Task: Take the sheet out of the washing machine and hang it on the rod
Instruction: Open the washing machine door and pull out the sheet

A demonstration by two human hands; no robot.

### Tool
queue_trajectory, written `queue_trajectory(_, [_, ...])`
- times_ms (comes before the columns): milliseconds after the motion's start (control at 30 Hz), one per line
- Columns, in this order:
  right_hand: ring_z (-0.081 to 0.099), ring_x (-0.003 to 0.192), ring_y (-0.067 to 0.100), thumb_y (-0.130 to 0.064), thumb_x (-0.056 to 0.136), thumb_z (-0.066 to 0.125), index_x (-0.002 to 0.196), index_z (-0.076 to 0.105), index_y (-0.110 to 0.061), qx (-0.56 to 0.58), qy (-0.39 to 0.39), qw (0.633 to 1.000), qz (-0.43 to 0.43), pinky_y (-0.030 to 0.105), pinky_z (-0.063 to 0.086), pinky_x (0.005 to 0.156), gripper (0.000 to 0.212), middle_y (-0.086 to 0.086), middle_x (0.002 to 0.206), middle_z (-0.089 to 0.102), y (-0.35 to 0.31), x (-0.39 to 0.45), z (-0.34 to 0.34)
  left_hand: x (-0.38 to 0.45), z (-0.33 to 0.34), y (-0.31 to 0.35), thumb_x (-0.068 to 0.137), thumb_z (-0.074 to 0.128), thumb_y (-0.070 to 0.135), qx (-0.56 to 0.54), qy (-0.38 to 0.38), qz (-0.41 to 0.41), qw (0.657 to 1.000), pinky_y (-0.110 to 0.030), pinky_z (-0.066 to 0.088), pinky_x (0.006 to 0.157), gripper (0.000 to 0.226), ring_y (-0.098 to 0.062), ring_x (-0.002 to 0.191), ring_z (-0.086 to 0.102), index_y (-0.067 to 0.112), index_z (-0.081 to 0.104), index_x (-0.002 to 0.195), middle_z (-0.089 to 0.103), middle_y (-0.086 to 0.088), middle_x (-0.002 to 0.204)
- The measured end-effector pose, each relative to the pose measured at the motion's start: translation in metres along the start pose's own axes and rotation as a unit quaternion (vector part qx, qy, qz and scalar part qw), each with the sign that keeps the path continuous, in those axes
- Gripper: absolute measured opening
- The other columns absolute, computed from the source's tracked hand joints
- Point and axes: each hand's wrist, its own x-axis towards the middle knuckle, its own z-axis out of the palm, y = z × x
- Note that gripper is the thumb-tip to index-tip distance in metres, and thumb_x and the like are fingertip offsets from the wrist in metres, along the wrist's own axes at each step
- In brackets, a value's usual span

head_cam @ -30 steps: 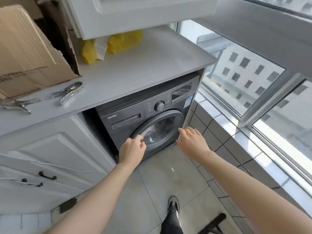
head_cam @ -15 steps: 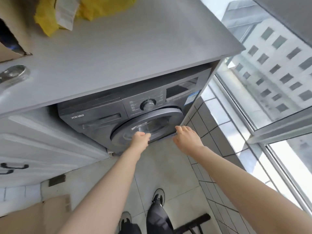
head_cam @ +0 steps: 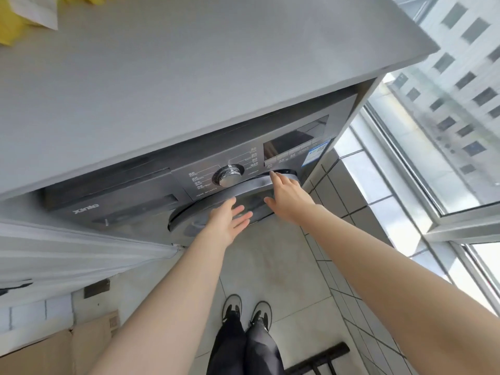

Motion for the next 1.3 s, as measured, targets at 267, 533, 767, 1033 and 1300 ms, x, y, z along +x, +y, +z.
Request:
queue_trajectory(267, [0.020,0.142,0.035,-0.031,0.095,0.055,0.152,0.016,-0.013,-0.003,-0.016,1.000,0.004,0.051,0.036,0.108,0.071,0.001,0.159,0.017,0.013,0.027,0.014,0.017,0.012,0.001,0.095,0.062,0.022,-0.098,-0.004,-0.022,0.995,-0.038,0.054,0.084,0.026,-0.032,0.097,0.068,0.008,0.050,0.113,0.061,-0.015,0.125])
queue_trajectory(533, [0.035,0.132,0.035,-0.018,0.094,0.057,0.148,0.028,-0.014,0.025,0.031,0.999,-0.019,0.046,0.040,0.104,0.062,0.004,0.152,0.031,0.024,0.022,0.022,0.028,0.017,-0.007,0.098,0.056,0.022,-0.076,0.012,0.009,0.997,-0.034,0.055,0.066,0.014,-0.027,0.083,0.069,0.008,0.053,0.099,0.063,-0.016,0.120])
queue_trajectory(767, [0.046,0.113,0.031,-0.004,0.091,0.057,0.129,0.045,-0.011,-0.020,0.046,0.999,0.005,0.042,0.048,0.079,0.041,0.006,0.122,0.047,0.028,0.002,0.030,0.016,0.004,-0.026,0.098,0.057,0.024,-0.022,0.007,0.011,1.000,-0.035,0.055,0.069,0.016,-0.025,0.085,0.070,0.008,0.053,0.099,0.067,-0.014,0.112])
queue_trajectory(1033, [0.050,0.108,0.027,-0.023,0.086,0.069,0.109,0.060,-0.013,0.020,-0.001,1.000,0.010,0.036,0.044,0.084,0.027,0.003,0.110,0.061,0.034,-0.050,0.047,-0.006,-0.034,-0.069,0.095,0.061,0.017,-0.024,-0.008,0.016,1.000,-0.032,0.055,0.076,0.036,-0.027,0.091,0.070,-0.008,0.051,0.119,0.065,-0.027,0.114])
queue_trajectory(1300, [0.060,0.094,0.026,-0.022,0.080,0.071,0.090,0.066,-0.012,0.107,-0.091,0.989,0.049,0.037,0.052,0.079,0.015,0.006,0.096,0.068,0.008,-0.115,0.085,-0.042,-0.078,-0.120,0.094,0.063,0.020,0.000,0.057,0.044,0.997,-0.034,0.056,0.077,0.029,-0.025,0.090,0.071,-0.002,0.058,0.113,0.070,-0.018,0.103])
